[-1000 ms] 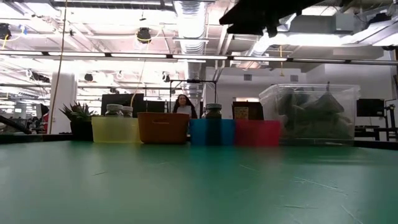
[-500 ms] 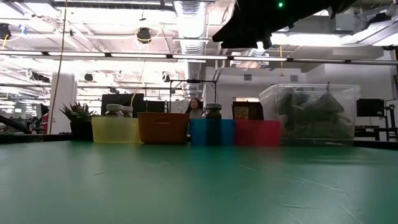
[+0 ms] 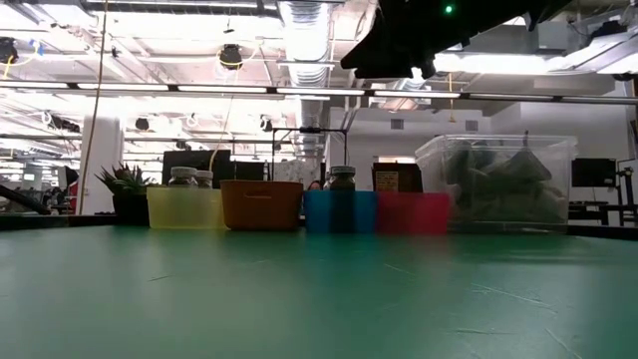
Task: Sort spices by type
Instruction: Put the brown seasoning bag into the red bin
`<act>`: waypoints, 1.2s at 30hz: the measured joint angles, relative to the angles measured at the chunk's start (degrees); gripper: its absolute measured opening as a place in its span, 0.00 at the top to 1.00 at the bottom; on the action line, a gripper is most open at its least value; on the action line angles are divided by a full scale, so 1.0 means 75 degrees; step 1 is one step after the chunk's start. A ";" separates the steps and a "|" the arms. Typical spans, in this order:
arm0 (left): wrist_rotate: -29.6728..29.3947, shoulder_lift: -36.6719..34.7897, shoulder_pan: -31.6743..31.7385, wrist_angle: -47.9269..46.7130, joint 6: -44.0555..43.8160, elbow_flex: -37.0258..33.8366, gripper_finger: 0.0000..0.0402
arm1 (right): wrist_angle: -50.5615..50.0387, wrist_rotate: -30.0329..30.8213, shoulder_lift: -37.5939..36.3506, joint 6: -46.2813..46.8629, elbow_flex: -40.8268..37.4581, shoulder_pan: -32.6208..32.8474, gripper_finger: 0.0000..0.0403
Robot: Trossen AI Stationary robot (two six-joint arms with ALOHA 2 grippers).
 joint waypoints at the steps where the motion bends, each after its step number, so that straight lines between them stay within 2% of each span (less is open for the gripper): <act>1: 0.0001 0.0000 0.0062 0.0003 0.0000 0.0000 0.94 | 0.0001 0.0003 0.0000 0.0016 0.0000 -0.0004 0.41; 2: 0.0000 0.0000 0.0132 0.0002 0.0011 0.0000 0.97 | -0.0007 0.0003 0.0000 0.0016 0.0000 0.0000 0.41; 7: -0.0010 -0.0019 0.0524 -0.0003 0.0393 0.0000 0.99 | -0.0361 -0.0003 -0.0149 0.0066 0.0000 0.0044 0.41; 12: -0.0895 -0.0222 0.1360 0.0003 0.1237 0.0000 1.00 | -0.1608 0.0783 -0.1102 0.0732 0.0003 0.0350 0.41; 17: -0.1303 -0.0402 0.2997 0.0331 0.2871 0.0004 1.00 | -0.2784 0.1185 -0.1635 0.1646 0.0003 0.0733 0.41; 22: -0.1332 -0.0399 0.5003 0.1723 0.4644 0.0026 1.00 | -0.4292 0.1197 -0.1635 0.2545 0.0000 0.0897 0.41; 28: -0.0846 -0.0393 0.7105 0.3488 0.6310 0.0312 1.00 | -0.4771 0.1495 -0.1775 0.3073 0.0000 0.1229 0.41; 32: -0.0292 -0.0388 0.8106 0.4540 0.7069 0.0476 1.00 | -0.5028 0.2101 -0.1924 0.3152 0.0000 0.1548 0.41; 36: 0.0429 -0.0223 0.8892 0.5810 0.7344 0.0495 1.00 | -0.5469 0.2645 -0.2180 0.3723 0.0000 0.1987 0.41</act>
